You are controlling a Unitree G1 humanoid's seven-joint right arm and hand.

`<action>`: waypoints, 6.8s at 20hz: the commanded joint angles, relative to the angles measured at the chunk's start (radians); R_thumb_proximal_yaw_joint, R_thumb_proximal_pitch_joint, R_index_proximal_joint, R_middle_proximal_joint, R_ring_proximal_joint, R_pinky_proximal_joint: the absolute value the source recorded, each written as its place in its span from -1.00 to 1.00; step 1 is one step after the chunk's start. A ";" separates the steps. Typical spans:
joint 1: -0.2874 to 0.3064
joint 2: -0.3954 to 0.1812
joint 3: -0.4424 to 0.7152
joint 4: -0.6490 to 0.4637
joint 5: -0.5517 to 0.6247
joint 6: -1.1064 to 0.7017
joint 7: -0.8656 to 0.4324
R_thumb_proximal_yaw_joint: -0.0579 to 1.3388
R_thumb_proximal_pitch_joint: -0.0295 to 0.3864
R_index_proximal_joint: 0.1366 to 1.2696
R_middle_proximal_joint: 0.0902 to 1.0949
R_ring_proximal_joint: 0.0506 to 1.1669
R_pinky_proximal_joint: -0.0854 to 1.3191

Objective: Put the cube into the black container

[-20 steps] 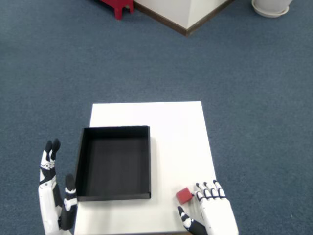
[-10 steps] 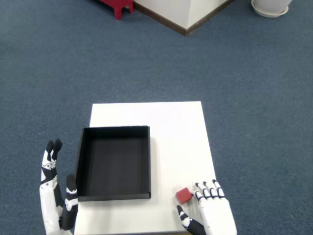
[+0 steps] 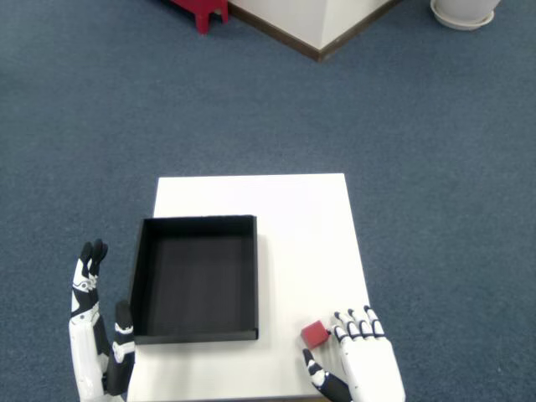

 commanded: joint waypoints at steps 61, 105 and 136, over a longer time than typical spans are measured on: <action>-0.042 0.001 0.051 0.000 0.104 -0.063 -0.054 0.81 -0.08 0.73 -0.29 -0.54 -0.75; -0.216 0.000 0.096 -0.527 -0.210 0.057 -0.342 0.85 -0.11 0.73 -0.36 -0.62 -0.83; -0.408 0.021 0.118 -0.678 -0.006 0.229 0.050 0.84 -0.04 0.70 -0.39 -0.60 -0.76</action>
